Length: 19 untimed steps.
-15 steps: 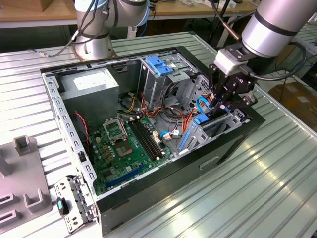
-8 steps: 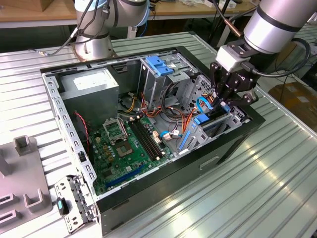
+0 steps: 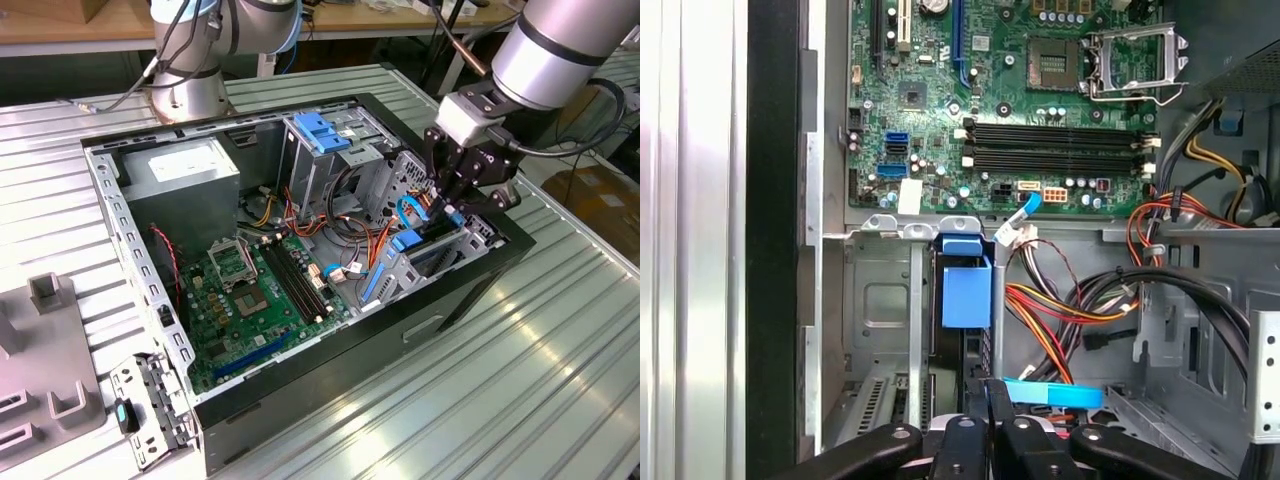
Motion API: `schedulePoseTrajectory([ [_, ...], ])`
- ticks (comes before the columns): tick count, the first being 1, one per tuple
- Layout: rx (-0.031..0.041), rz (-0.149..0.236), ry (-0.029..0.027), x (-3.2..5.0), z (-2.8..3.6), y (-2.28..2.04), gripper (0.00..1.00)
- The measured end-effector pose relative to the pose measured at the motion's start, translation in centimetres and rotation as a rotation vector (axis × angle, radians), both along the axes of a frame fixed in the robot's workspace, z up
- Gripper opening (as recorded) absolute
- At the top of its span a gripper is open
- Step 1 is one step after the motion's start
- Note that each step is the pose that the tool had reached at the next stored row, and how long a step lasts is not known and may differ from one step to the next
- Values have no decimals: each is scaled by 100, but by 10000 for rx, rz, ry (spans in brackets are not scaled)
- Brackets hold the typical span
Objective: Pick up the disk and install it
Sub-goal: 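Insert the second disk wire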
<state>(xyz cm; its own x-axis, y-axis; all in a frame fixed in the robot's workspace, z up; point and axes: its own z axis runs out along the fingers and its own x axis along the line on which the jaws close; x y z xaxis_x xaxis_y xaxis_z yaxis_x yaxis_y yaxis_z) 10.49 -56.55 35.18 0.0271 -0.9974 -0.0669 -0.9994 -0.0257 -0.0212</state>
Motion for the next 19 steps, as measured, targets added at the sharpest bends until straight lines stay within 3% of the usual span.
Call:
schedulePoseTrajectory([
  [7, 1, 14, 1, 0, -64, 1, 15],
  [11, 26, 17, 0, 0, 30, 1, 15],
  [19, 26, 17, 0, 0, 52, 1, 15],
])
